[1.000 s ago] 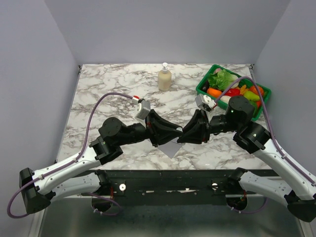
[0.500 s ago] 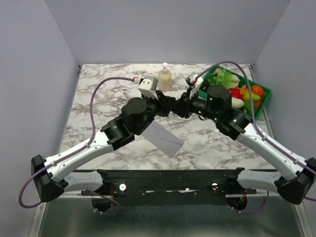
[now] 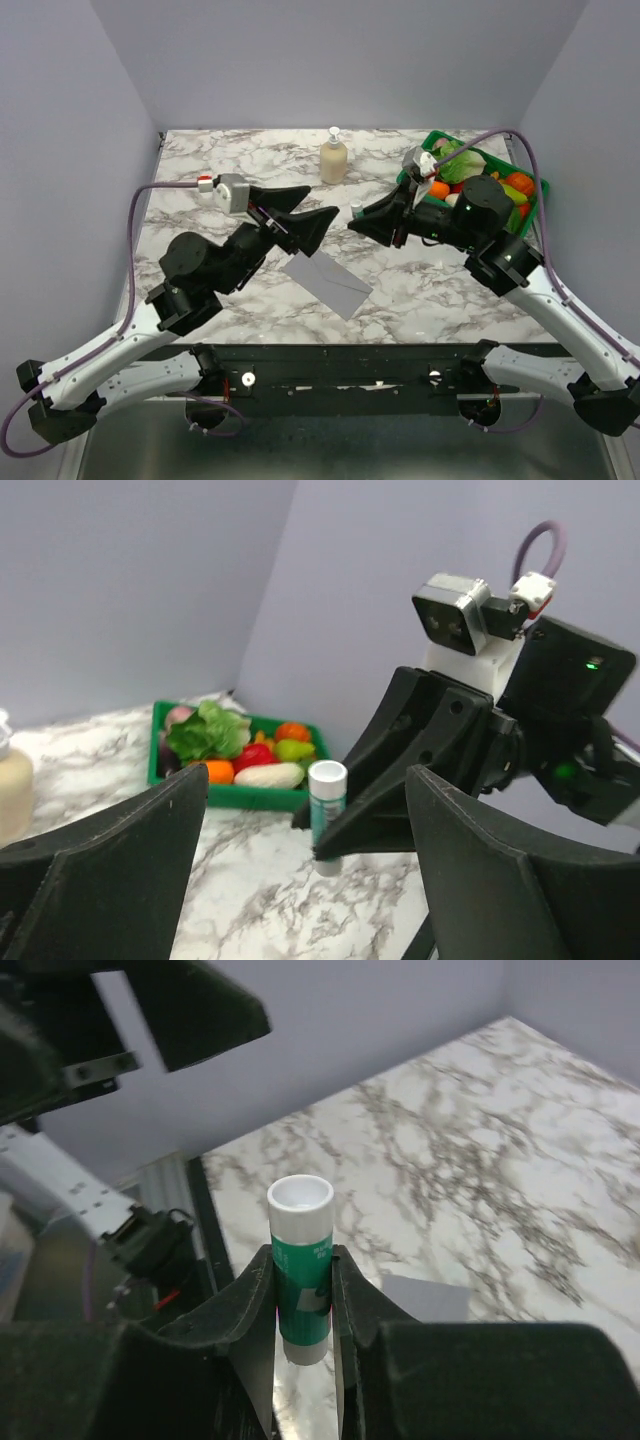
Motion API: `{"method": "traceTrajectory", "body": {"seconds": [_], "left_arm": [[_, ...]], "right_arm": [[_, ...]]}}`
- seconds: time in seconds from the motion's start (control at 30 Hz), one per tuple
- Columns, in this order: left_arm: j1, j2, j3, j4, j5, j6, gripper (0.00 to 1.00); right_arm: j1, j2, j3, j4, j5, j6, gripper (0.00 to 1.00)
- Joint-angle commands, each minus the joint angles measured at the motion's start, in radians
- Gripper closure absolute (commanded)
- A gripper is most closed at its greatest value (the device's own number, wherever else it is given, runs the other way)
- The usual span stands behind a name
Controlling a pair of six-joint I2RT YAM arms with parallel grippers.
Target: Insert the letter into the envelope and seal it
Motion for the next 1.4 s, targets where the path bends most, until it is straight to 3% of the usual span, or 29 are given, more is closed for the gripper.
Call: {"method": "traceTrajectory", "body": {"seconds": [0.0, 0.13, 0.37, 0.57, 0.8, 1.0, 1.23, 1.37], "left_arm": [[0.014, -0.062, -0.069, 0.124, 0.26, -0.005, 0.22], [0.025, -0.059, -0.102, 0.182, 0.391, -0.052, 0.26], [0.029, 0.002, -0.099, 0.232, 0.531, -0.102, 0.29], [0.031, 0.035, -0.09, 0.245, 0.552, -0.109, 0.3], [0.031, 0.064, -0.081, 0.247, 0.578, -0.123, 0.4], [0.033, 0.07, -0.085, 0.248, 0.592, -0.129, 0.43], [0.034, 0.067, -0.086, 0.238, 0.58, -0.132, 1.0], [0.036, 0.061, -0.075, 0.192, 0.522, -0.112, 1.0]], "right_arm": [[0.005, -0.045, -0.024, 0.012, -0.363, 0.011, 0.99], [0.005, -0.069, -0.024, 0.008, -0.471, 0.025, 0.99], [0.005, -0.083, -0.009, -0.021, -0.491, 0.014, 0.99], [0.005, -0.086, -0.009, -0.037, -0.491, 0.005, 0.99], [0.007, -0.089, -0.013, -0.038, -0.483, 0.002, 0.99], [0.005, -0.092, -0.013, -0.038, -0.478, 0.001, 0.99], [0.005, -0.094, -0.023, -0.047, -0.462, -0.005, 0.99], [0.005, -0.091, -0.019, -0.072, -0.332, -0.024, 0.99]]}}
